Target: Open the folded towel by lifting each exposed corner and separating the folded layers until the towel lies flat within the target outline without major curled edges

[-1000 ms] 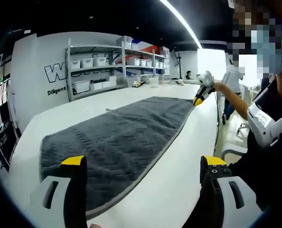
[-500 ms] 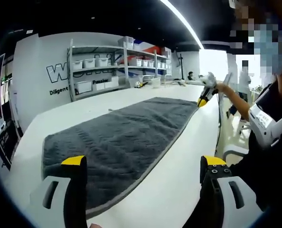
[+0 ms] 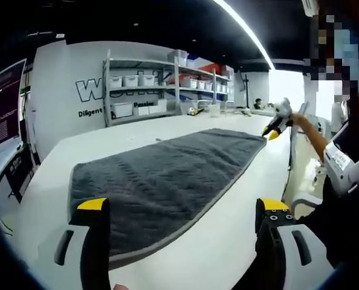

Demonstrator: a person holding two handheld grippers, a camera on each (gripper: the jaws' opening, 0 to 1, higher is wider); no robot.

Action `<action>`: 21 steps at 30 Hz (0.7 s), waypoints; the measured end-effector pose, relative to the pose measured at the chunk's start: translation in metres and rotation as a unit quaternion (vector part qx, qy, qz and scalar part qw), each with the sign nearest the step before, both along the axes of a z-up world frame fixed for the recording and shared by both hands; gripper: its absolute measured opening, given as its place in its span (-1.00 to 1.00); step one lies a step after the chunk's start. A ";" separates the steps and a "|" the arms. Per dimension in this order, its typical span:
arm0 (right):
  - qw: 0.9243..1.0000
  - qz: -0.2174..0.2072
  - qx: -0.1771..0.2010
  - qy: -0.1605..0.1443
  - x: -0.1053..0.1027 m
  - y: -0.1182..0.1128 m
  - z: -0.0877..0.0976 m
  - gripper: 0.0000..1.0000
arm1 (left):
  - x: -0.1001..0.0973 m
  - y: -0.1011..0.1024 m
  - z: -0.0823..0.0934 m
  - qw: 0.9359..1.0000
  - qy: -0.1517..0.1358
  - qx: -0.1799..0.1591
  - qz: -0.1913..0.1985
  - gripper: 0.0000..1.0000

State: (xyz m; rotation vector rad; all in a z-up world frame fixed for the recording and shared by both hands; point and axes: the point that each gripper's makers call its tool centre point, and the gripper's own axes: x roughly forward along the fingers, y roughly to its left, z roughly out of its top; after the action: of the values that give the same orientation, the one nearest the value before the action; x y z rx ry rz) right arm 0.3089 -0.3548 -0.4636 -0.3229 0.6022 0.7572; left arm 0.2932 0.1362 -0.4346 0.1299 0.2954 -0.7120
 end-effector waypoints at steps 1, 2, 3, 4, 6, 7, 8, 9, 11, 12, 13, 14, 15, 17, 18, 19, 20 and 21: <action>1.000 -0.002 0.003 -0.004 -0.001 0.001 0.003 -0.15 | 0.000 0.002 0.001 1.000 0.000 -0.002 0.004 0.99; 1.000 -0.007 0.009 -0.012 -0.001 0.003 0.006 -0.06 | 0.000 0.004 0.001 1.000 -0.001 -0.004 0.008 0.99; 1.000 -0.012 0.015 -0.018 -0.001 0.003 0.010 0.01 | 0.000 0.006 0.003 1.000 -0.002 -0.007 0.013 0.99; 0.999 -0.017 0.019 -0.024 -0.001 0.004 0.012 0.09 | -0.001 0.008 0.003 1.000 -0.002 -0.010 0.017 0.99; 0.998 -0.031 0.033 -0.040 0.000 0.005 0.018 0.32 | -0.001 0.013 0.005 0.999 -0.005 -0.015 0.029 0.99; 0.998 -0.036 0.036 -0.043 0.000 0.005 0.019 0.42 | -0.001 0.015 0.004 0.999 -0.005 -0.016 0.033 0.99; 0.996 -0.048 0.043 -0.054 0.001 0.005 0.021 0.54 | -0.001 0.018 0.004 0.999 -0.005 -0.018 0.040 0.99; 0.996 -0.051 0.044 -0.054 0.001 0.005 0.020 0.61 | -0.001 0.020 0.003 0.999 -0.004 -0.019 0.043 0.99; 0.995 -0.072 0.049 -0.055 0.003 0.004 0.017 0.81 | 0.000 0.023 0.000 0.998 -0.002 -0.023 0.051 0.99; 0.994 -0.082 0.053 -0.058 0.005 0.003 0.016 0.92 | 0.000 0.024 -0.001 0.998 -0.001 -0.024 0.053 0.99; 0.993 -0.086 0.056 -0.058 0.005 0.003 0.016 0.99 | 0.000 0.024 -0.002 0.998 0.001 -0.023 0.053 0.99; 0.993 -0.090 0.058 -0.057 0.006 0.002 0.015 0.99 | -0.001 0.025 -0.003 0.998 0.002 -0.023 0.053 0.99; 0.992 -0.094 0.061 -0.057 0.007 0.002 0.014 0.99 | -0.001 0.025 -0.004 0.998 0.004 -0.022 0.054 0.99; 0.991 -0.100 0.064 -0.056 0.008 0.002 0.012 0.99 | -0.002 0.026 -0.006 0.998 0.008 -0.019 0.053 0.99; 0.991 -0.102 0.064 -0.059 0.009 0.002 0.012 0.99 | -0.002 0.027 -0.006 0.998 0.009 -0.019 0.053 0.99; 0.991 -0.103 0.065 -0.061 0.009 0.001 0.012 0.99 | -0.002 0.027 -0.006 0.998 0.009 -0.018 0.053 0.99; 0.990 -0.108 0.066 -0.069 0.011 0.001 0.013 0.99 | -0.002 0.028 -0.005 0.998 0.009 -0.017 0.054 0.99; 0.989 -0.109 0.067 -0.071 0.011 0.001 0.014 0.99 | -0.002 0.028 -0.005 0.998 0.008 -0.017 0.055 0.99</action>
State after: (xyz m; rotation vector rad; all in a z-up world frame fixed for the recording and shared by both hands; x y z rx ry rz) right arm 0.3201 -0.3536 -0.4494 -0.1815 0.4408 0.5565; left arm 0.2911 0.1646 -0.4396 0.0751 0.3036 -0.6088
